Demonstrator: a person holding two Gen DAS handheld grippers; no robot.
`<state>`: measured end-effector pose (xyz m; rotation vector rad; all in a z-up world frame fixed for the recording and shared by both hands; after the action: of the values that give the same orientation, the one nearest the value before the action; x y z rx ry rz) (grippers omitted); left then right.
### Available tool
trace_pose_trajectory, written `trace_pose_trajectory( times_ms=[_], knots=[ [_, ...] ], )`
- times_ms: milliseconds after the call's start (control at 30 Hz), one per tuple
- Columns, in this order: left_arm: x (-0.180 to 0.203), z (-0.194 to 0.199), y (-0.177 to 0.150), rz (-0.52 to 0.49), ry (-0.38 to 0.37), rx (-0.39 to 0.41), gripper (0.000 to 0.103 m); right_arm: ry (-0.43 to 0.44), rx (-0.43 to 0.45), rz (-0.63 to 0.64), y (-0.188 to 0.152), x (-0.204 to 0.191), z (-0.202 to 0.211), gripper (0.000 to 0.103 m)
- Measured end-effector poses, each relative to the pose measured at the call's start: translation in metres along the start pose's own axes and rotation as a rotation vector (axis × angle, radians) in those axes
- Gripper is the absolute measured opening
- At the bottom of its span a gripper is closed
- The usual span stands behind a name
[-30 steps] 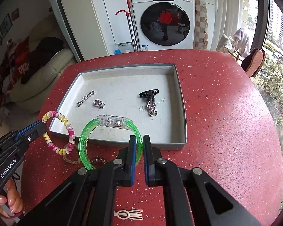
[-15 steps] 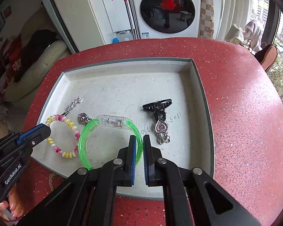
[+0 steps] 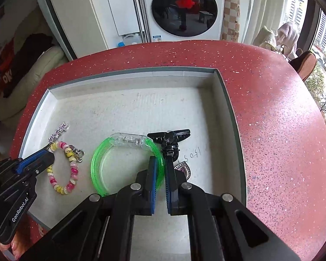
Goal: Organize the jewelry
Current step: 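Carry the green bangle and beaded bracelet into the grey tray and open both tools, then lift both tools out of the tray toward the remaining items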
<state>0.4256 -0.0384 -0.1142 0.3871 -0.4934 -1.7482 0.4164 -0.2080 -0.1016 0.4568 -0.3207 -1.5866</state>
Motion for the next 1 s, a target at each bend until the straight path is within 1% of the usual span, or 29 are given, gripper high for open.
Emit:
trace_pose_trajectory(
  times_ms=[133,333,400,433,467,500,533,667,833,933,1000],
  knots=[
    [0.003,0.000,0.001,-0.041,0.040,0.018,0.028,-0.043,0.011,0.000,0.002,0.010,-0.001,0.008],
    [0.002,0.004,-0.002,-0.026,0.043,0.027,0.028,-0.024,0.008,0.009,0.001,0.003,0.001,0.009],
    [0.001,0.005,-0.003,-0.010,0.035,0.023,0.028,-0.010,0.009,0.001,-0.001,0.002,0.003,0.014],
    [0.000,0.005,-0.003,-0.005,0.034,0.022,0.028,0.002,0.008,-0.006,-0.002,0.001,0.004,0.024],
    [0.000,0.005,-0.003,-0.003,0.033,0.021,0.028,0.011,0.008,-0.011,-0.002,0.001,0.004,0.040],
    [-0.001,0.005,-0.003,-0.001,0.035,0.021,0.028,0.013,0.013,-0.014,-0.002,0.001,0.006,0.046],
    [-0.002,0.006,-0.003,0.001,0.037,0.024,0.028,0.012,0.021,-0.014,-0.001,0.001,0.008,0.049],
    [-0.002,0.009,-0.002,0.004,0.037,0.038,0.028,0.038,0.063,-0.021,0.002,-0.001,0.022,0.049],
    [0.000,0.011,-0.001,-0.015,0.050,0.057,0.028,0.068,0.107,-0.028,0.002,-0.005,0.042,0.050],
    [0.001,0.008,-0.001,-0.031,0.069,0.053,0.028,0.086,0.125,-0.042,-0.002,-0.005,0.053,0.050],
    [0.001,0.007,-0.002,-0.024,0.068,0.052,0.028,0.093,0.131,-0.050,-0.004,-0.004,0.059,0.050]
  ],
)
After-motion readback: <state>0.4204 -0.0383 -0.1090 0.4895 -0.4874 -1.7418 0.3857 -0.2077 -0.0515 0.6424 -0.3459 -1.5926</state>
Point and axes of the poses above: each gripper's, at about its wrist camera, not at the fingertips, and z roughly against the way its jaws point, x to its right, y to its top, the point moved 9 cm from there along -z, roughly the way its jaws point
